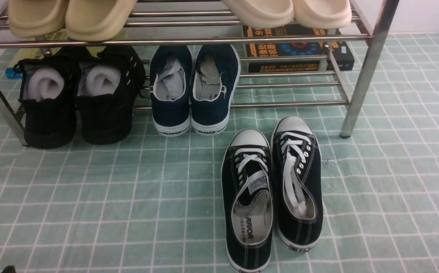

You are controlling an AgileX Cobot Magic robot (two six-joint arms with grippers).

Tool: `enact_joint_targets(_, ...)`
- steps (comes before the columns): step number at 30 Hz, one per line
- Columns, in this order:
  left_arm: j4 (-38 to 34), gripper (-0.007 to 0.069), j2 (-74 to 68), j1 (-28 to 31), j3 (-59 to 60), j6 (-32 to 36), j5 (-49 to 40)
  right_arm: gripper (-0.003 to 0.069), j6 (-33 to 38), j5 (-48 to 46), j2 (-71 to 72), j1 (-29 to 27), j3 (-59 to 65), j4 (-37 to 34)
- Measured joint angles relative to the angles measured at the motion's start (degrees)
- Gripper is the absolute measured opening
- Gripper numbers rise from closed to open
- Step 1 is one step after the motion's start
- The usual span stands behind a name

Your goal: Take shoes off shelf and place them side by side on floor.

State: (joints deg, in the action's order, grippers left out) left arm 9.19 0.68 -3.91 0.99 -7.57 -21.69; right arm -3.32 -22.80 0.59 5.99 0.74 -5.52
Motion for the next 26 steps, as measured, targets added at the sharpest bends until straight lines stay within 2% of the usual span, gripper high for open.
enact_joint_targets(26, 0.0, 0.0242, 0.0, 0.0, 0.0, 0.0, 0.0, 0.0101, 0.0, 0.0, 0.0, 0.0, 0.0, -0.04)
